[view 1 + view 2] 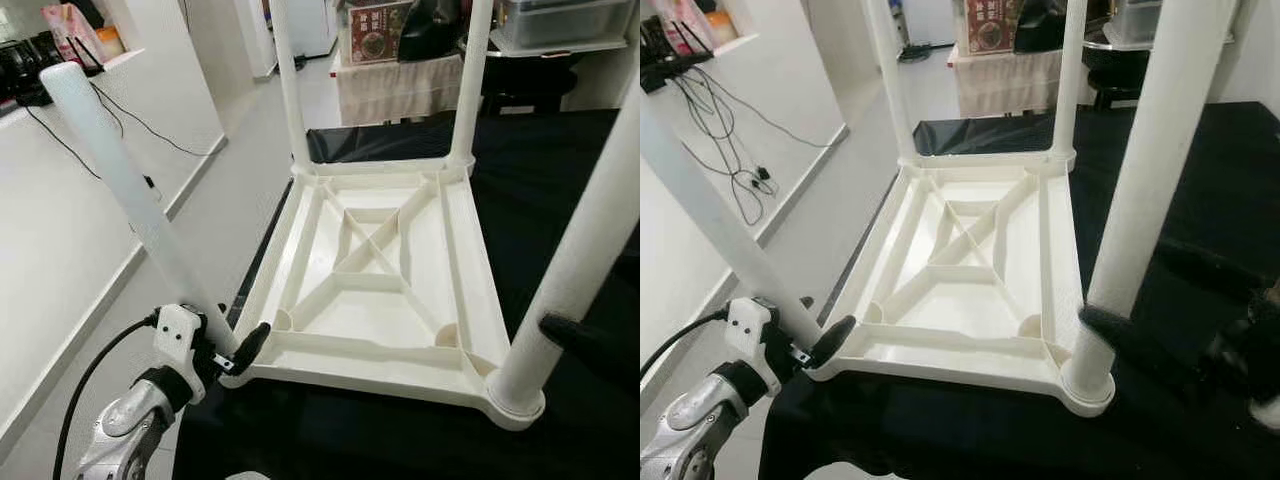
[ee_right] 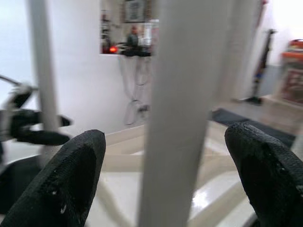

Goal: Building children table

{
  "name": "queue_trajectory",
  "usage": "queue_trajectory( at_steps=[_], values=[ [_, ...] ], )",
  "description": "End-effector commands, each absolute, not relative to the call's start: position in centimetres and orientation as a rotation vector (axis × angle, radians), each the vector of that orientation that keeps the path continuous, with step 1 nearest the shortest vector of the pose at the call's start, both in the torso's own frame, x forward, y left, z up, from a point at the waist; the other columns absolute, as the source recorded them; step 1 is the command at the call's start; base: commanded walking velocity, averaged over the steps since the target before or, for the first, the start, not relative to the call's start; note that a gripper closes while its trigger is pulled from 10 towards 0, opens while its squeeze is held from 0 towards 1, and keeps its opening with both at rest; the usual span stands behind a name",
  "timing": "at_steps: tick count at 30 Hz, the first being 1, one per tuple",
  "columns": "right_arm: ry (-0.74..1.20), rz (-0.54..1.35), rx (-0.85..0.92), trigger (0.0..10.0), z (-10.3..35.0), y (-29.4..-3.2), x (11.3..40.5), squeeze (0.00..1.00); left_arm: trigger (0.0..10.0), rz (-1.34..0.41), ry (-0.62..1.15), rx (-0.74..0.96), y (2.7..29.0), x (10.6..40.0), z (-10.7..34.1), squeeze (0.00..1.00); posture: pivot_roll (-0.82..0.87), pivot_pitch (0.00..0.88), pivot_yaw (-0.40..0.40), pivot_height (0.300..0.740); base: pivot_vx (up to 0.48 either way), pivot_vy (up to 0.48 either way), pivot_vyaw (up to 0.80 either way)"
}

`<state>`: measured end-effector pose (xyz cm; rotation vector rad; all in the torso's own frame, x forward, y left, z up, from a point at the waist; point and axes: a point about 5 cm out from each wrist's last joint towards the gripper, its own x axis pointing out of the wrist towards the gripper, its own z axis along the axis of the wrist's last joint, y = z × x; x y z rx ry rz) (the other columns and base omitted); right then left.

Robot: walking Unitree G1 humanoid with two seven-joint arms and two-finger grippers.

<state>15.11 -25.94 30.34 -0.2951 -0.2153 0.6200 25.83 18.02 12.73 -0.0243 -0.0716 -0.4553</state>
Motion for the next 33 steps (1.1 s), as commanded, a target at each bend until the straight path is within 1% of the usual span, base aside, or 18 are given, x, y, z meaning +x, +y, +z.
queue_trajectory(
  at_steps=[1,4,9,11,13,24,30,31,32,33],
  values=[
    [-0.195,0.604,-0.298,10.0,30.1,-25.8,15.4,0.00,10.0,-0.454,-0.051,-0.031,18.0,25.8,12.3,0.00,-0.16,0.111,0.131,0.740,0.000,0.000,0.00],
    [-0.235,0.532,-0.291,10.0,31.0,-26.4,16.6,0.00,10.0,-0.437,-0.043,-0.035,18.2,25.6,11.9,0.00,-0.16,0.115,0.119,0.740,0.000,0.000,0.00],
    [-0.274,0.544,-0.262,10.0,31.8,-26.1,16.9,0.00,10.0,-0.422,-0.043,-0.037,18.3,25.6,11.7,0.00,-0.16,0.118,0.113,0.740,0.000,0.000,0.00],
    [-0.333,0.590,-0.218,10.0,32.9,-25.6,16.9,0.00,10.0,-0.403,-0.035,-0.033,18.6,25.6,11.4,0.00,-0.16,0.121,0.104,0.740,0.000,0.000,0.00],
    [-0.351,0.607,-0.205,10.0,33.3,-25.5,16.9,0.00,10.0,-0.396,-0.032,-0.030,18.7,25.6,11.3,0.00,-0.16,0.122,0.103,0.740,0.000,0.000,0.00],
    [-0.367,0.643,-0.207,10.0,34.6,-25.0,17.0,0.00,10.0,-0.377,-0.030,-0.018,19.1,25.7,11.0,0.00,-0.16,0.124,0.092,0.740,0.000,0.000,0.00],
    [-0.372,0.666,-0.187,10.0,35.4,-24.6,17.2,0.00,9.9,-0.401,-0.036,-0.015,18.9,26.1,10.9,0.00,-0.16,0.118,0.077,0.740,0.000,0.000,0.00],
    [-0.369,0.668,-0.185,3.0,35.4,-24.6,17.3,0.00,0.0,-0.408,-0.037,-0.017,18.9,26.2,11.0,0.00,-0.16,0.118,0.076,0.740,0.000,0.000,0.00],
    [-0.365,0.669,-0.184,3.0,35.4,-24.6,17.3,0.00,0.0,-0.414,-0.037,-0.018,18.8,26.1,11.0,0.00,-0.16,0.119,0.076,0.740,0.000,0.000,0.00],
    [-0.364,0.668,-0.183,1.5,35.4,-24.6,17.4,0.00,0.0,-0.415,-0.037,-0.019,18.8,26.1,11.0,0.00,-0.16,0.119,0.076,0.740,0.000,0.000,0.00]
  ],
)
